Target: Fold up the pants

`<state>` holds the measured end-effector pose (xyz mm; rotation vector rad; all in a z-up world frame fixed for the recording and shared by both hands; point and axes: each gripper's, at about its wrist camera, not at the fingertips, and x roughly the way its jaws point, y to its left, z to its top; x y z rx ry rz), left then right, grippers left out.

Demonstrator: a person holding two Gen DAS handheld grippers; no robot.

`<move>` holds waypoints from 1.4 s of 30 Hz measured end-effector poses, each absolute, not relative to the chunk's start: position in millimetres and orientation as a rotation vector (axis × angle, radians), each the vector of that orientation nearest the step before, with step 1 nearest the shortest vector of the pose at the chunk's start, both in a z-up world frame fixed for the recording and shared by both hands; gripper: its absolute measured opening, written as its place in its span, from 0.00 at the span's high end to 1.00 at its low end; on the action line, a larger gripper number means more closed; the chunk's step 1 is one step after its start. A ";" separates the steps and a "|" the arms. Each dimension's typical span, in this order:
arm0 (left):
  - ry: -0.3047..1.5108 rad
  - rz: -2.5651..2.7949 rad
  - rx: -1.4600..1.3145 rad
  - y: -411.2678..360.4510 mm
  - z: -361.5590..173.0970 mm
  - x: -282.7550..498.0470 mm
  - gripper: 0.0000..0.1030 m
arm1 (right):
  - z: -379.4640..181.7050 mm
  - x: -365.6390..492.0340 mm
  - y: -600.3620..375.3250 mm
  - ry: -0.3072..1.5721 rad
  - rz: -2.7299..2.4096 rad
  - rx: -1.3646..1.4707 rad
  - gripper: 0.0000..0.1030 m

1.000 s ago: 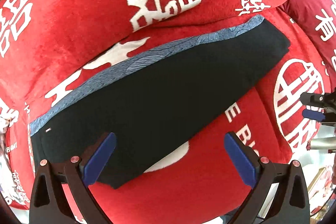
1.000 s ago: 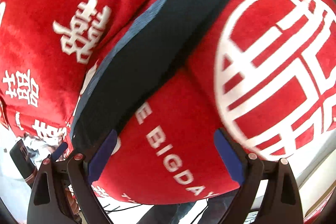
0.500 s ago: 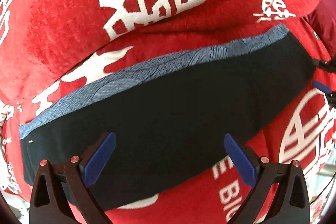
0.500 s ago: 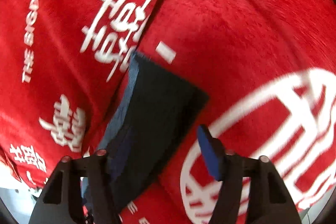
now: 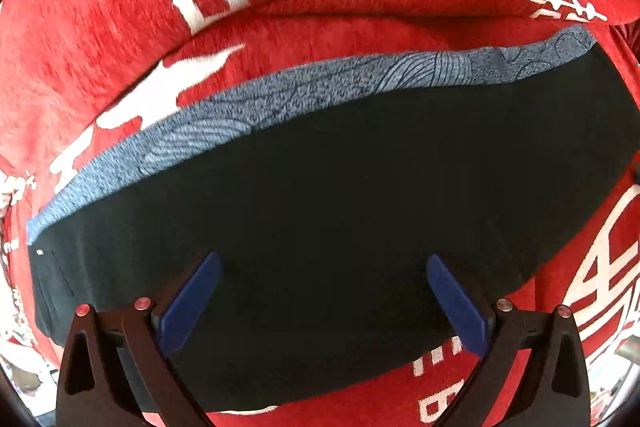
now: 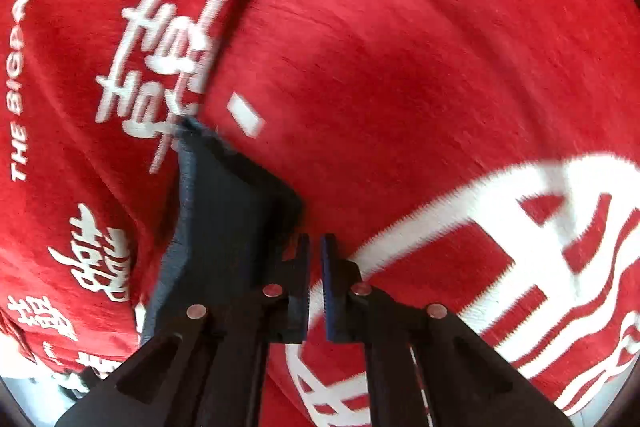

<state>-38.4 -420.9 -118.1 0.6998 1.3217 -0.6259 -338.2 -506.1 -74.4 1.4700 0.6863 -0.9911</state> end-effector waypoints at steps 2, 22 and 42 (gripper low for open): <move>1.318 -0.625 0.695 -419.8 -119.2 -39.6 0.00 | -63.9 -338.3 -504.1 0.625 -0.941 1.454 0.89; 1.306 -0.640 0.698 -405.6 -128.2 -52.3 0.00 | -82.7 -313.2 -510.3 0.737 -0.903 1.451 0.83; 1.268 -0.602 0.672 -479.0 -152.1 -63.9 0.00 | -84.2 -295.8 -507.0 0.600 -0.746 1.355 0.44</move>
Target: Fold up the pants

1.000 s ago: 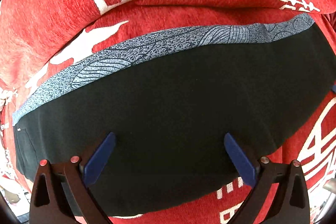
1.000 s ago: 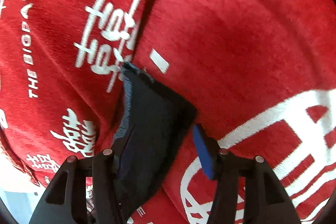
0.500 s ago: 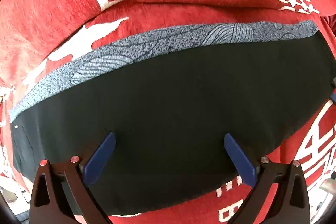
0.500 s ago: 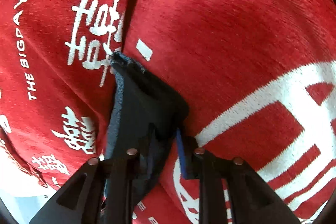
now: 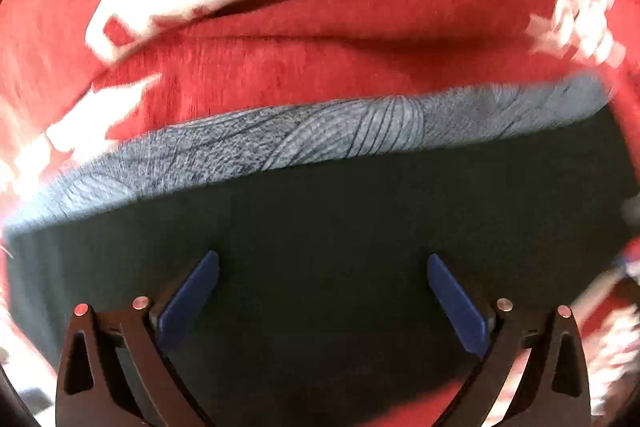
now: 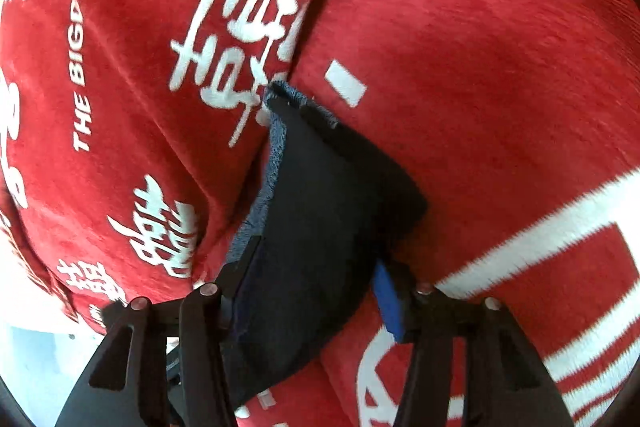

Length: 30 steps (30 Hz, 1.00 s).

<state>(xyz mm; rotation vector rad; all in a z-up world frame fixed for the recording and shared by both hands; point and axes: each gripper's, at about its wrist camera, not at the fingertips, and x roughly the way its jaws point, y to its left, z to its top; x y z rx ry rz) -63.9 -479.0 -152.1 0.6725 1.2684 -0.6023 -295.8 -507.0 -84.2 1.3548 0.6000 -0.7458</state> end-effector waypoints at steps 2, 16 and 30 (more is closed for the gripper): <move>1.243 -0.649 0.721 -484.1 -150.4 -74.1 0.00 | -83.6 -294.8 -505.7 0.601 -0.736 1.326 0.43; 1.212 -0.559 0.648 -492.2 -154.2 -11.8 0.00 | -83.0 -291.2 -516.0 0.659 -0.672 1.411 0.87; 1.183 -0.631 0.695 -434.2 -154.9 -69.4 0.00 | -5.3 -244.0 -484.7 0.646 -0.529 1.208 0.87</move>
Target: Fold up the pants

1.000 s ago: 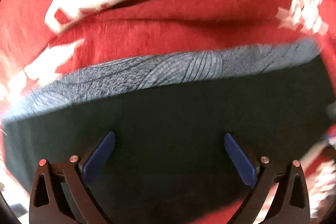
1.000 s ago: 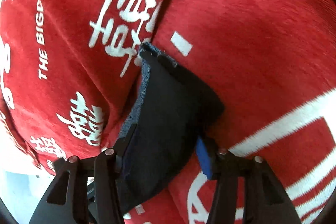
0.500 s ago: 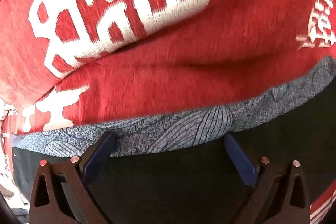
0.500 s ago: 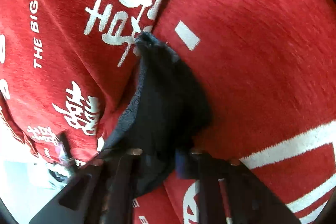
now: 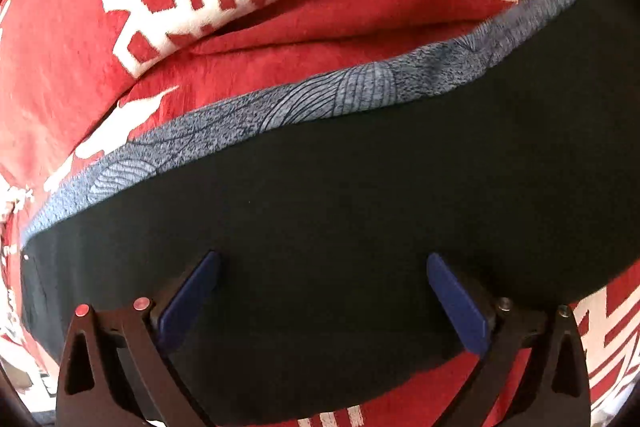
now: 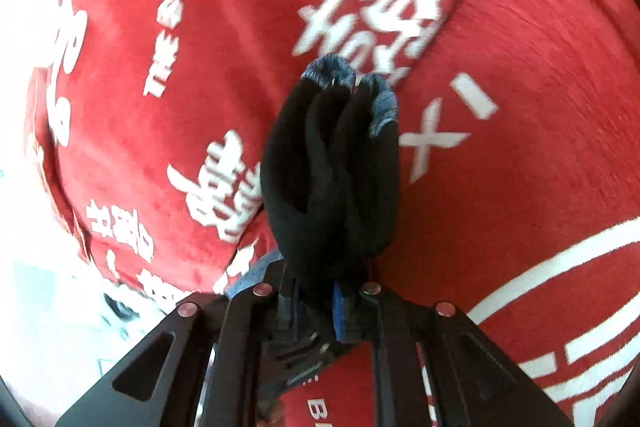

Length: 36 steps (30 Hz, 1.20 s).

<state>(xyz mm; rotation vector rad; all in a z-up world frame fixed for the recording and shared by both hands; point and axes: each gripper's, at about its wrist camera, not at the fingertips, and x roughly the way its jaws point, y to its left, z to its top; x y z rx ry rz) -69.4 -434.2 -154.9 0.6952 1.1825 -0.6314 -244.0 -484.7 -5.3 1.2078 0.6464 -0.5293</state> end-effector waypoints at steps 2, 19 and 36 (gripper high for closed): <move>1.226 -0.661 0.692 -432.9 -151.4 -59.7 0.00 | 5.7 -232.6 -478.2 0.670 -0.520 1.149 0.87; 1.196 -0.412 0.470 -193.7 -76.6 62.6 0.00 | 8.0 -37.2 -300.3 1.086 -0.365 0.584 0.83; 1.336 -0.613 0.237 -159.4 -61.5 58.9 0.00 | -31.0 -63.7 -285.3 1.059 -0.362 1.101 0.28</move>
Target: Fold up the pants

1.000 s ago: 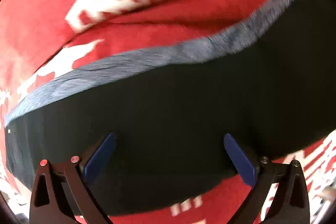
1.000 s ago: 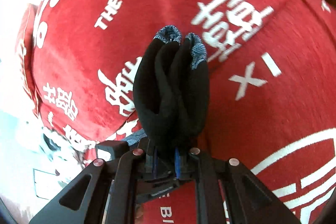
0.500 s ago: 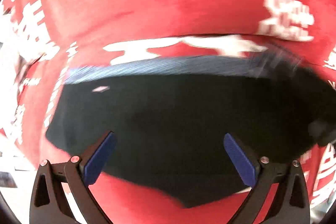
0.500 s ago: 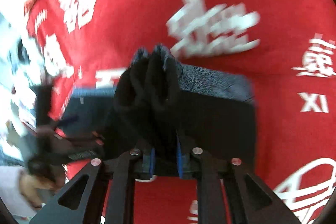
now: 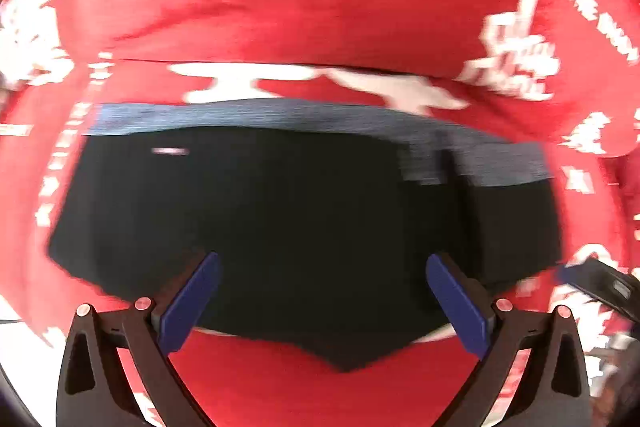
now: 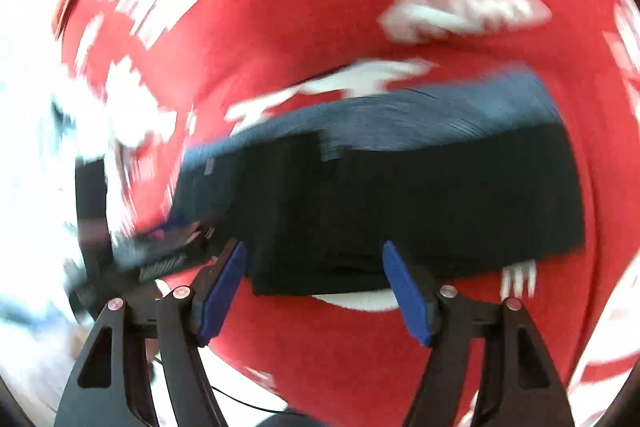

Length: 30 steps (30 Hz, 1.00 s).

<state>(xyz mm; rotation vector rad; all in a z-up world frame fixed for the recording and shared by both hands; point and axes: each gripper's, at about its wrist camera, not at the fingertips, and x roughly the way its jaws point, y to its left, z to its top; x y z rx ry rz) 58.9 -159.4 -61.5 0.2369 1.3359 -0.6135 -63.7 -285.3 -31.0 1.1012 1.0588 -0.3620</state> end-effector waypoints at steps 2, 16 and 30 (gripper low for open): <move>1.384 -0.674 0.222 -178.4 -70.8 53.5 0.00 | -52.1 -94.3 -307.8 1.002 -0.427 1.292 0.28; 1.458 -0.629 0.312 -223.5 -118.3 31.0 0.00 | -130.0 -130.5 -322.2 0.837 -0.457 1.680 0.45; 1.294 -0.530 0.372 -214.1 -65.7 32.1 0.00 | -99.7 -99.4 -289.8 1.087 -0.246 1.445 0.78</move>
